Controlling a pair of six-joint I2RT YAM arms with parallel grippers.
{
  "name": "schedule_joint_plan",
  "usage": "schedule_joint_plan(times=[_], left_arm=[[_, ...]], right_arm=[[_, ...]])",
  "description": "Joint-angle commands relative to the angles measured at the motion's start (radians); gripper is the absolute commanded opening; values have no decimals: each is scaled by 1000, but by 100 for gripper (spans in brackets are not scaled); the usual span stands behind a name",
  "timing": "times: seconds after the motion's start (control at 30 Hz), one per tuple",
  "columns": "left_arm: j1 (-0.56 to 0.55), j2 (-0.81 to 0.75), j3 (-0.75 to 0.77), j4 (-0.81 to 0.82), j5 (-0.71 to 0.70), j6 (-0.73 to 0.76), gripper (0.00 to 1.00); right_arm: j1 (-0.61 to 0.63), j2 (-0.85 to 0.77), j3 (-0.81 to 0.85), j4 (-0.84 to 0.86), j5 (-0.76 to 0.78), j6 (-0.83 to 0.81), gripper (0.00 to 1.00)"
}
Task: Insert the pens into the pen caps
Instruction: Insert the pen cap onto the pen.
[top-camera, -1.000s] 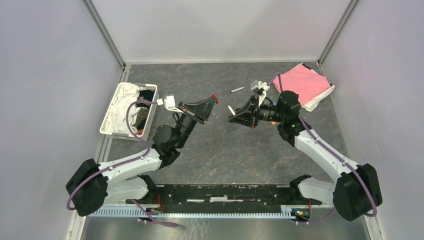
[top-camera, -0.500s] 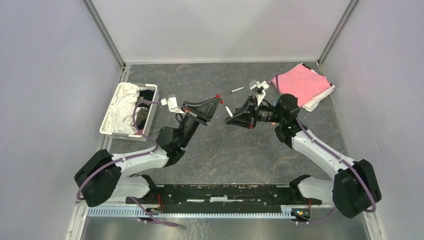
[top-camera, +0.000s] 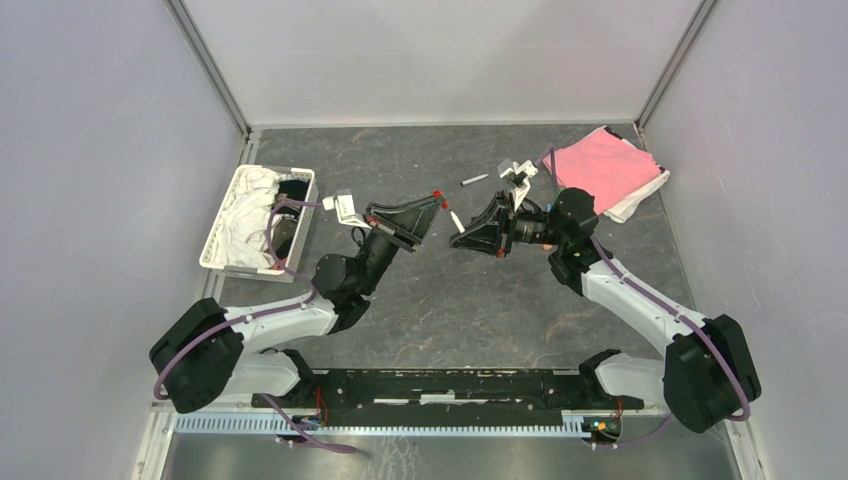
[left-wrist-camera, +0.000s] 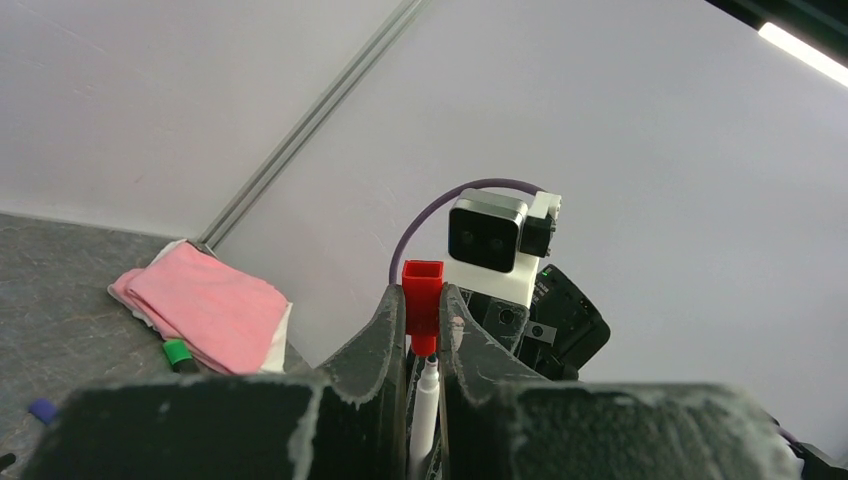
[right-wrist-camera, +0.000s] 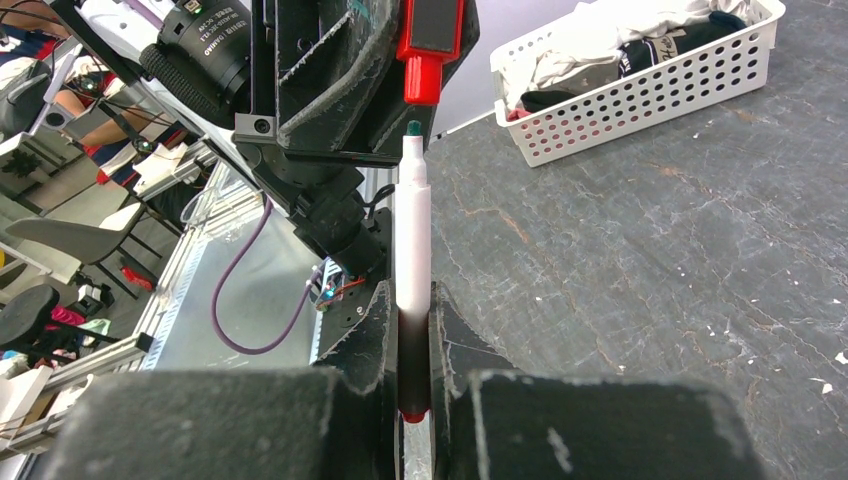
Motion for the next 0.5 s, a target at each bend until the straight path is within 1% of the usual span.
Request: schedule_joint_plan(times=[0.0, 0.47], left_arm=[[-1, 13, 12, 61, 22, -34, 2], [-2, 27, 20, 67, 43, -49, 2]], right_arm=[[5, 1, 4, 39, 4, 10, 0], [8, 3, 4, 33, 11, 6, 0]])
